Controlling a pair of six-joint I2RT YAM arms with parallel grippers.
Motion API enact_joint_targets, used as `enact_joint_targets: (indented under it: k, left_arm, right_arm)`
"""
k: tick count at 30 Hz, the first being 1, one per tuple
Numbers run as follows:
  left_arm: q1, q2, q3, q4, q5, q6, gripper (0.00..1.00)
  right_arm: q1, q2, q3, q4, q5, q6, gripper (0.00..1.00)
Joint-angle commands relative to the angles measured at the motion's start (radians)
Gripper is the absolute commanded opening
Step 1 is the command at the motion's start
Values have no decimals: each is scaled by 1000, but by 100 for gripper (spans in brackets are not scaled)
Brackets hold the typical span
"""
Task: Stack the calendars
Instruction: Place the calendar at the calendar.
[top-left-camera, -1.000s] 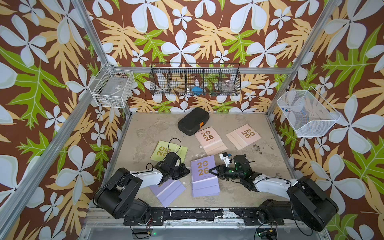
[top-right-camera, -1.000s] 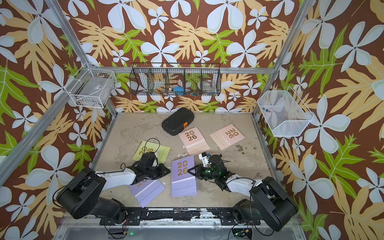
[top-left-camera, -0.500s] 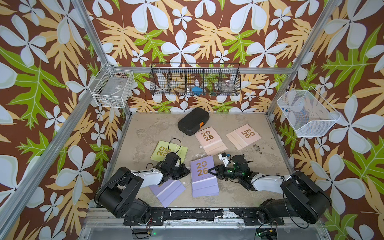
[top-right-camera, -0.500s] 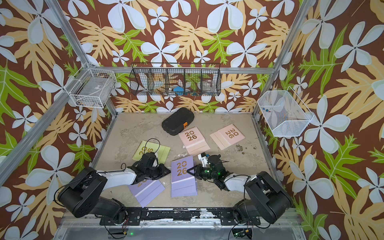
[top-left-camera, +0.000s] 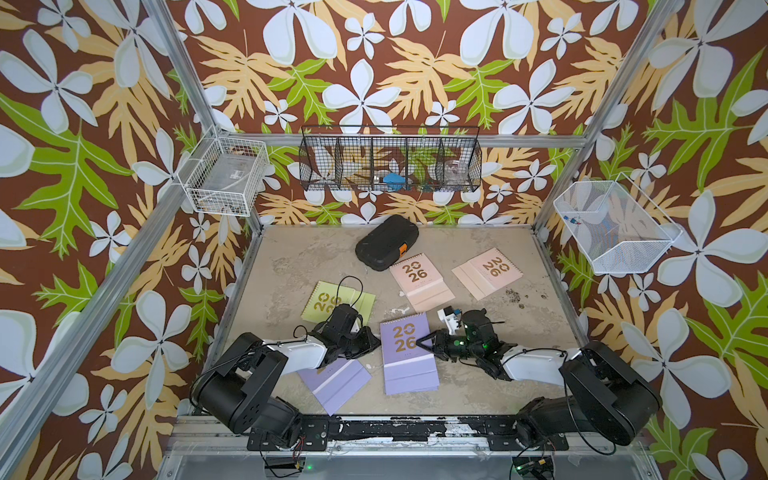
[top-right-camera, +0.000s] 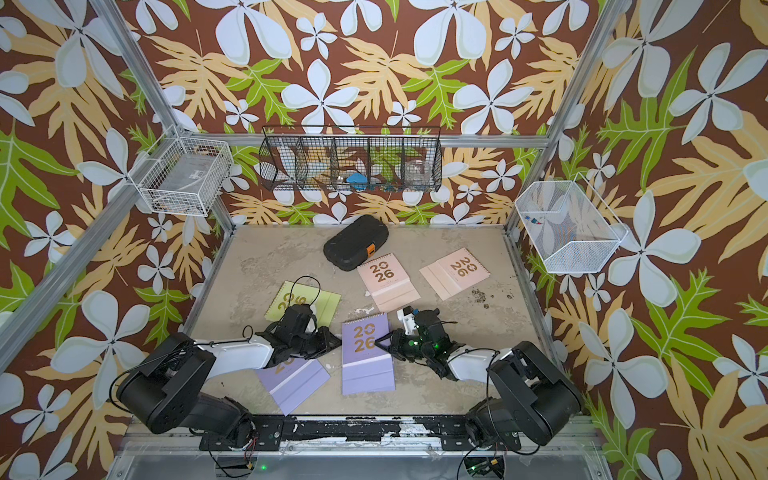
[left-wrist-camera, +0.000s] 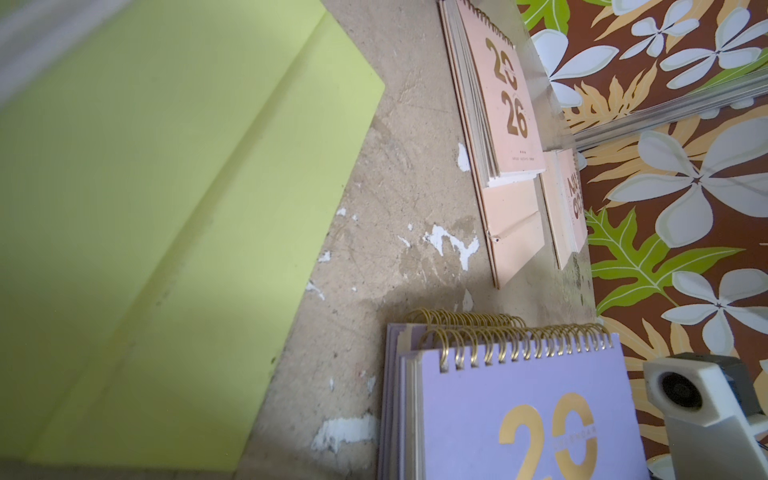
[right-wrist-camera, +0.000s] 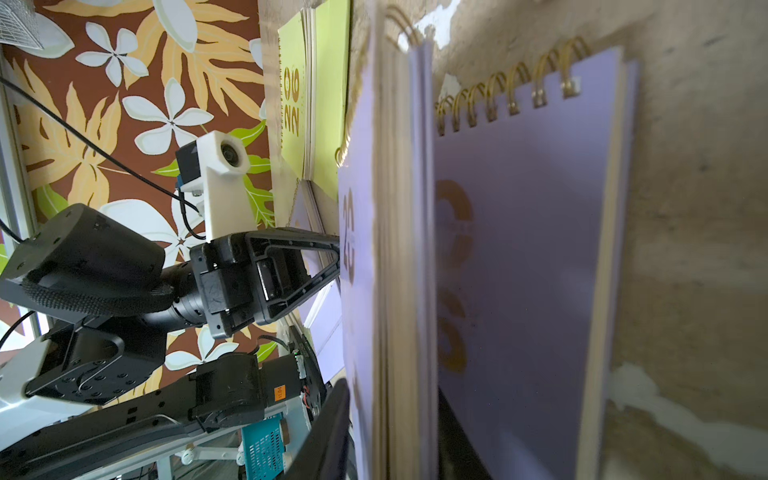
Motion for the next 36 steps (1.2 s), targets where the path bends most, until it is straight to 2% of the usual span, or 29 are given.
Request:
enact_joint_targets:
  k: [1, 17, 36]
  left_arm:
    - [2, 1, 8, 8, 5, 3, 17]
    - [2, 0, 8, 8, 11, 3, 16]
    - [2, -12, -3, 5, 14, 5, 17]
  right_arm:
    - [0, -7, 14, -56, 30, -39, 32]
    - [0, -31, 40, -199, 107, -78, 38]
    - [0, -49, 46, -280, 163, -91, 44]
